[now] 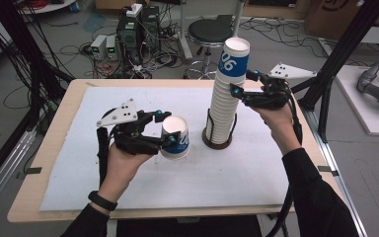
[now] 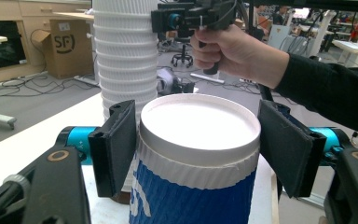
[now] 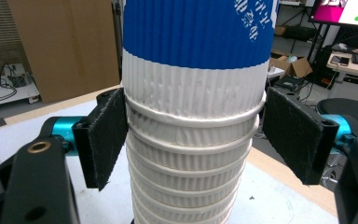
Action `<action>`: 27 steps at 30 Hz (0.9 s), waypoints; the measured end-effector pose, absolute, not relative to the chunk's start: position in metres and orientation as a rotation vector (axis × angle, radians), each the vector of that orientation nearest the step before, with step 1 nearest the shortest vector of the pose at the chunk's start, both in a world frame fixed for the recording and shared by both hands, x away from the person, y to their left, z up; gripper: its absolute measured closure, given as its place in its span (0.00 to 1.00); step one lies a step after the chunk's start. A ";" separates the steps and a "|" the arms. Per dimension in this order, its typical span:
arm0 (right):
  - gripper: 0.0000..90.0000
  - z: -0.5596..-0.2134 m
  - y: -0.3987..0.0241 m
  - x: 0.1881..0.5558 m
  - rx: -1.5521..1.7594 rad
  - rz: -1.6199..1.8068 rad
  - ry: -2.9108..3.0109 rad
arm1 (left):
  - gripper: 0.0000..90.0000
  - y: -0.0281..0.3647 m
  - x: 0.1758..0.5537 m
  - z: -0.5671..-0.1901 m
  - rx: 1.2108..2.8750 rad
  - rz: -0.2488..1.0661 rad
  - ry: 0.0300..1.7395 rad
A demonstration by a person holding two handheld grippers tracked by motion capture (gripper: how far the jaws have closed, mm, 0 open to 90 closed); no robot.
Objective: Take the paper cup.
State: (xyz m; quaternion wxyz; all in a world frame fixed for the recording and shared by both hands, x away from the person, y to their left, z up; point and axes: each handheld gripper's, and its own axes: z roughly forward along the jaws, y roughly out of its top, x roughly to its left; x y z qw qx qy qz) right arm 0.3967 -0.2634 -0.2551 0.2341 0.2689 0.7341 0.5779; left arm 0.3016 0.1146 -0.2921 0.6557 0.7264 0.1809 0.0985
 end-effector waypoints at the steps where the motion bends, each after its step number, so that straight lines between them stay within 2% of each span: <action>1: 0.26 -0.255 -0.263 0.397 0.738 1.584 2.015 | 0.34 0.115 0.301 -0.294 1.646 0.221 0.409; 27: 0.26 -0.255 -0.263 0.396 0.739 1.583 2.015 | 0.34 0.123 0.299 -0.325 1.632 0.194 0.440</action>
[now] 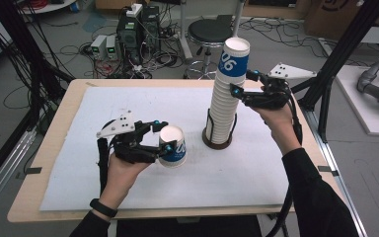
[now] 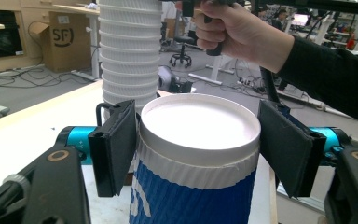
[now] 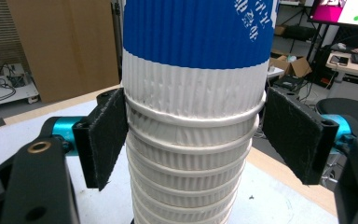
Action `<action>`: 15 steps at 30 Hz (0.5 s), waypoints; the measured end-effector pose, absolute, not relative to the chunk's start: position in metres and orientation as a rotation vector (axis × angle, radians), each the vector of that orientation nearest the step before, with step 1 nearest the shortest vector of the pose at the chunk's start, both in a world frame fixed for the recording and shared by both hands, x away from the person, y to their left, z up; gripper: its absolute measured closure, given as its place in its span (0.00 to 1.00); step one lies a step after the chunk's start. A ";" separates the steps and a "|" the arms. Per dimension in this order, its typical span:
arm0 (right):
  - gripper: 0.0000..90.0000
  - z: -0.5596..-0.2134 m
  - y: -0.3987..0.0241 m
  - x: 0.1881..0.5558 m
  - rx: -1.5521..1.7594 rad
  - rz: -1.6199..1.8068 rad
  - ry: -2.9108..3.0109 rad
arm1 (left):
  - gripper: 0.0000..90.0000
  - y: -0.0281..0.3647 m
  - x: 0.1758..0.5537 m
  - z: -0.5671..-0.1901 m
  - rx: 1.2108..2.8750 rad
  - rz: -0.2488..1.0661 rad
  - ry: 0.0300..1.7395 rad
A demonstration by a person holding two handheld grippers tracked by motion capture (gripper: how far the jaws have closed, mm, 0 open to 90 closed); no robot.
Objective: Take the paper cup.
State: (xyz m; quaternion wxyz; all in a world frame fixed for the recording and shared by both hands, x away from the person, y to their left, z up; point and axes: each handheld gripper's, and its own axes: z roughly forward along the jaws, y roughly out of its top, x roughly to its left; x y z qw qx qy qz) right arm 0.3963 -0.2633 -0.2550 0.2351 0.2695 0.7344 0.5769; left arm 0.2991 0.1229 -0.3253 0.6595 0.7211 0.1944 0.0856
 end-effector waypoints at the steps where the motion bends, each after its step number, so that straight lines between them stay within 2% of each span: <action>1: 0.26 -0.255 -0.263 0.396 0.740 1.582 2.015 | 0.34 0.123 0.299 -0.326 1.632 0.192 0.440; 15: 0.26 -0.255 -0.263 0.396 0.738 1.586 2.014 | 0.34 0.123 0.300 -0.329 1.626 0.185 0.447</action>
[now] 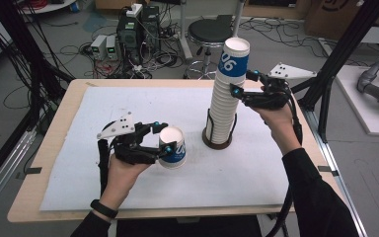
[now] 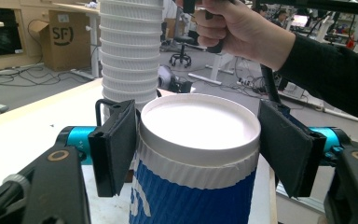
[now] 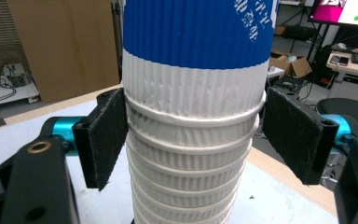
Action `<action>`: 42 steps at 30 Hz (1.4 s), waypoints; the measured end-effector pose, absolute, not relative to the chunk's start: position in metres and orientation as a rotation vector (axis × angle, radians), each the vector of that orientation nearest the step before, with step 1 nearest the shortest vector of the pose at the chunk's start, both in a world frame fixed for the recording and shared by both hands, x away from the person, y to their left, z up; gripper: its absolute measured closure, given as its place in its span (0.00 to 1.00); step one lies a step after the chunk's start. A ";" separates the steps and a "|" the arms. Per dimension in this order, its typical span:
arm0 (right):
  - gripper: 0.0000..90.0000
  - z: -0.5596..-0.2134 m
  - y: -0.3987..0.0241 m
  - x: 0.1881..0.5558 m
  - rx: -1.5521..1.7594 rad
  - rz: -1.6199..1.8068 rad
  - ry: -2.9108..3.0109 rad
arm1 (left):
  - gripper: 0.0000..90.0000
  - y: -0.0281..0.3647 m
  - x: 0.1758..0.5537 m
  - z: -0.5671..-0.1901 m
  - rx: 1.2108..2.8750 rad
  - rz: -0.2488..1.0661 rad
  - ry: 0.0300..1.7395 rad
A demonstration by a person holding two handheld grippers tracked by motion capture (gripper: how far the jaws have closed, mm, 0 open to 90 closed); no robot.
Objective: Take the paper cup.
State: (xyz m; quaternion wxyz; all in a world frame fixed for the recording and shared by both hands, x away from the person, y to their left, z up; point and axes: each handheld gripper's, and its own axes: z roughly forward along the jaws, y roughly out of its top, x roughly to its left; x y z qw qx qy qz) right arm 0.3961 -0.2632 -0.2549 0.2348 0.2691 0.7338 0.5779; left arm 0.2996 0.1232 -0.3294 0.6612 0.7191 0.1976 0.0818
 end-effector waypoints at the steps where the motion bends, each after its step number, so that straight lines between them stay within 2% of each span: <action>1: 0.26 -0.255 -0.263 0.396 0.738 1.581 2.016 | 0.34 0.123 0.300 -0.330 1.628 0.184 0.446; 27: 0.22 -0.252 -0.272 0.381 0.745 1.599 2.027 | 0.34 0.127 0.300 -0.332 1.627 0.181 0.456; 42: 0.22 -0.285 -0.293 0.353 0.739 1.632 2.019 | 0.34 0.128 0.300 -0.335 1.634 0.184 0.464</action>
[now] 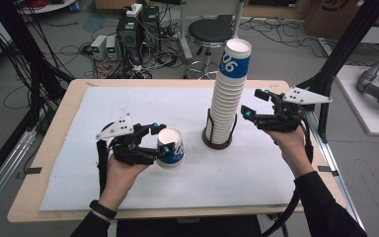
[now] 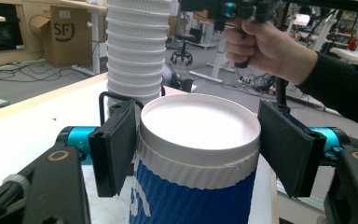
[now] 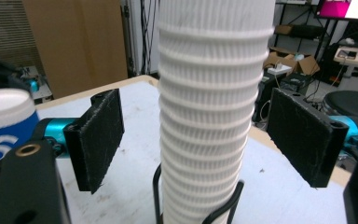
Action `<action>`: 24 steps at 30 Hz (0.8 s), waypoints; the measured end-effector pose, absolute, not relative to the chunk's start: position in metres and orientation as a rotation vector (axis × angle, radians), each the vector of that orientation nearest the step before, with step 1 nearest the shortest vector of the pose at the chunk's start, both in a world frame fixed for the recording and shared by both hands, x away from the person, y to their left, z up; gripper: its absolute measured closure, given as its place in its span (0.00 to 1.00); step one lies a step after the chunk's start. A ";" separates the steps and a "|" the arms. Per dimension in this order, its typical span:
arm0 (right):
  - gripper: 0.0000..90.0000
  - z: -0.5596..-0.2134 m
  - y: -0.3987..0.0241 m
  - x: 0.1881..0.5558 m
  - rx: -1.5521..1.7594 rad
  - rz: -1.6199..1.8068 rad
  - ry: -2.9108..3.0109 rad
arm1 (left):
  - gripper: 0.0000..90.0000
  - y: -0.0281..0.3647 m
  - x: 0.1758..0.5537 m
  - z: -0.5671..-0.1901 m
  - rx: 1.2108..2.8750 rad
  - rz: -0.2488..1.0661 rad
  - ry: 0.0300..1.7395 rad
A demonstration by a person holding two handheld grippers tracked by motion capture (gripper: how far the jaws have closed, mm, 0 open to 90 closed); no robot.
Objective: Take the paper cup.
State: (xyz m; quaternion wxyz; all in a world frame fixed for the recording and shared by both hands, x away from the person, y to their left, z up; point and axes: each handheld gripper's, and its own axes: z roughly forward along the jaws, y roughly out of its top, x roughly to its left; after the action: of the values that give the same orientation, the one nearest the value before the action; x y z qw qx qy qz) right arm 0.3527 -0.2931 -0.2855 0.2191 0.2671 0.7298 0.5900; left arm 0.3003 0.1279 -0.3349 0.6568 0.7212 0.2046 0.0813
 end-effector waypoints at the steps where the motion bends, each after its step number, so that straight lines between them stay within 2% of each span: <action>1: 0.22 -0.289 -0.294 0.351 0.737 1.632 2.026 | 0.34 0.128 0.301 -0.335 1.633 0.181 0.464; 24: 0.22 -0.354 -0.278 0.302 0.682 1.659 2.117 | 0.34 0.129 0.302 -0.343 1.642 0.170 0.455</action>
State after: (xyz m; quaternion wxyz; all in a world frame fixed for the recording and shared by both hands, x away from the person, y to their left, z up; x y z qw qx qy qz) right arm 0.3022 -0.2781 -0.3535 0.1823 0.2415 0.7502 0.5879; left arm 0.3021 0.1294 -0.3432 0.6552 0.7245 0.2007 0.0750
